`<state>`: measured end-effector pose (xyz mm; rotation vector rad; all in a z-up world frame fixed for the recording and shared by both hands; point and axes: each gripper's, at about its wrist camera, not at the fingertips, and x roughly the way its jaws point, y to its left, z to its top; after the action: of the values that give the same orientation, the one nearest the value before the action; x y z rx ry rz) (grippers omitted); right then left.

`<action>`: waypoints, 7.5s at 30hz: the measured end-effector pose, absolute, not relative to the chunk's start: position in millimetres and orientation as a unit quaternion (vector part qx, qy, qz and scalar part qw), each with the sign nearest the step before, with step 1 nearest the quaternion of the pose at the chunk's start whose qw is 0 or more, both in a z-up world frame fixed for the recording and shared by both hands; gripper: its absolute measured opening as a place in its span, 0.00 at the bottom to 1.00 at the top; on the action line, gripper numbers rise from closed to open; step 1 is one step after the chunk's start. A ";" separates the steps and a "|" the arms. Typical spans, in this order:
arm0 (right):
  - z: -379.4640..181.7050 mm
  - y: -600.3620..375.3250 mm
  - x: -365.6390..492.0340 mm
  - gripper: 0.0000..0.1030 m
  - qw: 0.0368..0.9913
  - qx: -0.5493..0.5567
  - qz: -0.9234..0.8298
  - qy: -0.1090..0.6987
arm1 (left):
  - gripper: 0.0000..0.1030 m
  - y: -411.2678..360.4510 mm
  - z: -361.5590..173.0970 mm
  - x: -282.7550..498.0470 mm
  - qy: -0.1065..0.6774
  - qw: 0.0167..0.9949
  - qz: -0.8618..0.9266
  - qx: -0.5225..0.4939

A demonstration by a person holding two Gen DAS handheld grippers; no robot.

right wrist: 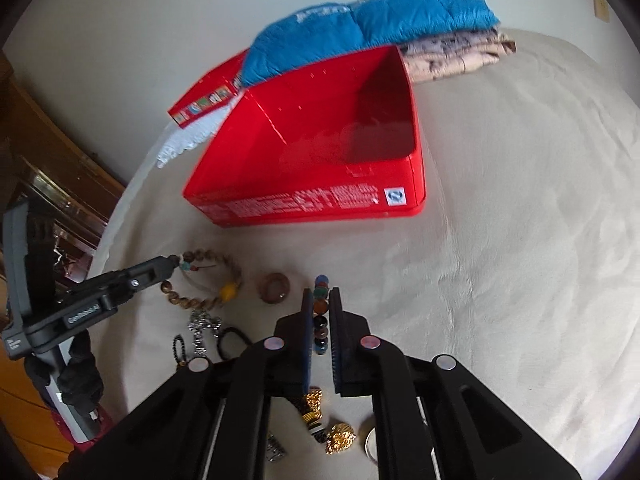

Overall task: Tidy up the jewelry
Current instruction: 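Carry both bracelets over the red tin box with both tools, then open both tools to drop the bracelets into the red box, then grasp the brown wooden ring with the left tool while the right tool grasps the silver bangle, then carry the ring and bangle into the red box and open both tools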

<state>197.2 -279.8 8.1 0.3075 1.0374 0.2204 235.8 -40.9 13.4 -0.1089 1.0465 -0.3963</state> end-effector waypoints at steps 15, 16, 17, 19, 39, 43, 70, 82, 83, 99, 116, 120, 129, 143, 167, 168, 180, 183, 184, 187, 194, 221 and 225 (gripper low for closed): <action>88.2 -279.8 242.2 0.07 0.896 0.134 0.083 0.416 | 0.09 -66.6 99.9 263.8 0.356 0.908 -0.209 -0.067; 85.8 -280.4 251.6 0.07 0.896 0.134 0.077 0.416 | 0.09 -68.7 91.6 275.5 0.364 0.905 -0.209 -0.070; 81.2 -282.2 262.1 0.07 0.895 0.138 0.075 0.418 | 0.09 -69.6 87.0 284.0 0.371 0.902 -0.209 -0.073; 70.3 -284.3 281.8 0.07 0.890 0.147 0.076 0.425 | 0.09 -72.4 68.1 306.6 0.396 0.892 -0.203 -0.077; 11.2 -278.2 336.1 0.11 0.877 0.111 0.051 0.464 | 0.15 -68.2 9.0 362.5 0.439 0.879 -0.172 -0.063; 14.7 -276.5 333.5 0.15 0.881 0.101 0.047 0.460 | 0.27 -68.3 14.2 357.4 0.434 0.883 -0.171 -0.058; 8.2 -299.0 182.2 0.37 0.838 0.096 0.064 0.533 | 0.49 -82.7 14.8 244.1 0.518 0.836 -0.178 -0.025; -25.3 -318.1 134.4 0.51 0.793 0.135 0.055 0.592 | 0.65 -116.2 -17.9 242.2 0.545 0.821 -0.170 0.010; -27.0 -317.5 134.8 0.52 0.790 0.136 0.056 0.595 | 0.65 -117.9 -19.3 243.1 0.546 0.821 -0.168 0.010; -44.7 -289.0 147.2 0.48 0.792 0.057 0.015 0.608 | 0.66 -144.3 -57.3 264.3 0.568 0.808 -0.149 0.045; -39.7 -312.6 177.8 0.48 0.810 0.091 0.003 0.580 | 0.28 -137.0 -53.1 265.0 0.571 0.804 -0.163 0.044; -43.8 -304.2 184.5 0.48 0.811 0.088 0.002 0.578 | 0.28 -137.8 -53.0 265.9 0.569 0.804 -0.168 0.044; -45.2 -304.3 184.1 0.48 0.813 0.085 0.003 0.576 | 0.38 -139.1 -45.6 262.2 0.568 0.802 -0.178 0.043; -46.2 -306.3 186.3 0.48 0.815 0.089 0.008 0.573 | 0.49 -151.3 -56.7 262.4 0.566 0.802 -0.179 0.066; -8.4 -304.5 187.7 0.48 0.833 0.095 0.017 0.545 | 0.28 -128.0 -6.0 241.7 0.520 0.833 -0.184 0.042; -4.6 -304.0 187.7 0.48 0.835 0.093 0.018 0.541 | 0.28 -125.8 -0.7 240.0 0.512 0.838 -0.184 0.040; 54.5 -269.0 246.1 0.48 0.869 0.079 0.045 0.486 | 0.28 -88.1 42.9 278.3 0.466 0.871 -0.155 0.011; 57.1 -260.7 276.7 0.48 0.871 0.081 0.048 0.483 | 0.28 -84.7 37.9 301.3 0.472 0.870 -0.145 0.007; 54.7 -260.0 286.2 0.48 0.869 0.086 0.051 0.485 | 0.28 -84.4 34.6 309.9 0.476 0.867 -0.148 0.004; 48.2 -260.0 315.0 0.48 0.868 0.097 0.059 0.483 | 0.28 -84.4 28.9 328.7 0.483 0.862 -0.155 0.000; 17.2 -259.6 358.5 0.48 0.862 0.096 0.042 0.496 | 0.28 -87.5 2.8 364.4 0.495 0.855 -0.153 0.007; 32.7 -268.2 335.1 0.54 0.879 0.103 0.050 0.463 | 0.51 -59.8 32.7 351.6 0.464 0.875 -0.132 -0.027; 44.9 -266.3 311.8 0.54 0.882 0.094 0.062 0.459 | 0.57 -53.7 50.3 324.9 0.445 0.886 -0.128 -0.023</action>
<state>311.8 -266.3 44.9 0.1949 0.9551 0.1292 324.9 -53.7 50.3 -0.0470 0.9246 -0.2654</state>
